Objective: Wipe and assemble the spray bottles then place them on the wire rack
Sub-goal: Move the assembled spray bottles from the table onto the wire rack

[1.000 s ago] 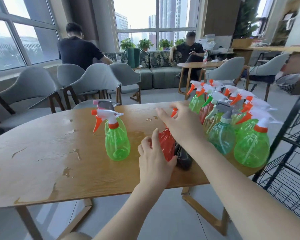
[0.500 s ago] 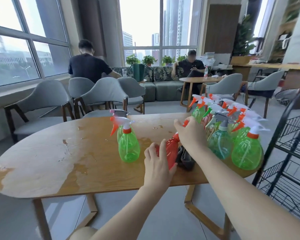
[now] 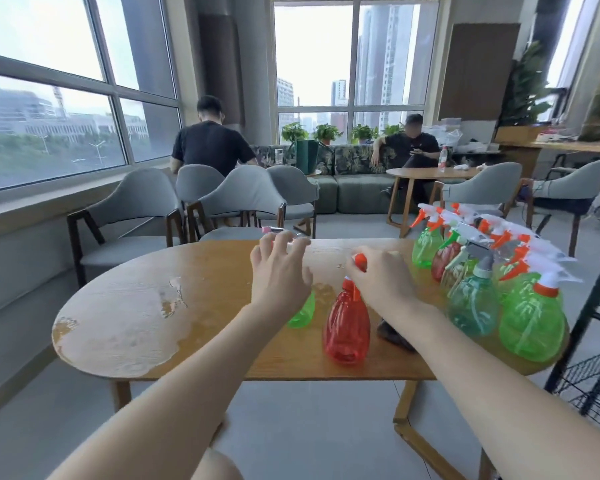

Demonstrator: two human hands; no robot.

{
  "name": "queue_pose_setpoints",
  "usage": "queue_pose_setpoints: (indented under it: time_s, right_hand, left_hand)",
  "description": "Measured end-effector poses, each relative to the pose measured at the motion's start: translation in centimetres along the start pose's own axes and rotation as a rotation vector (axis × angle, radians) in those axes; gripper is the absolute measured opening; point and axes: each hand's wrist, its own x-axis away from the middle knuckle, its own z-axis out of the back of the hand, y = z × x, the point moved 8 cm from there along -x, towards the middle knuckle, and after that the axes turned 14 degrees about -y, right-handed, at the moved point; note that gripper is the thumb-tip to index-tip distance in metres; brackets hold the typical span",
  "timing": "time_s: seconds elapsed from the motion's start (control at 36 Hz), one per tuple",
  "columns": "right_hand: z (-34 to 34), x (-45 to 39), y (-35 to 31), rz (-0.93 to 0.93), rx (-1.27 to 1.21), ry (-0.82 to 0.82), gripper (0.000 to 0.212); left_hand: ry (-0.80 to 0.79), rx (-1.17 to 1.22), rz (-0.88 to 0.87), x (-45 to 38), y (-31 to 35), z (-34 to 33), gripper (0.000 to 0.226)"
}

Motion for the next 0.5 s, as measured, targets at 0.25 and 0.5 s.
queue_pose_setpoints:
  time_s: [0.25,0.5]
  right_hand:
    - [-1.2,-1.1,-2.8,0.082,0.087,-0.071,0.027]
    - [-0.1,-1.0,-2.6,0.041,0.081,-0.079,0.028]
  left_hand:
    - [-0.299,-0.033,0.102,-3.1,-2.8,0.1,0.047]
    - [-0.281,0.165,0.093,-2.9,-1.9,1.3,0.033]
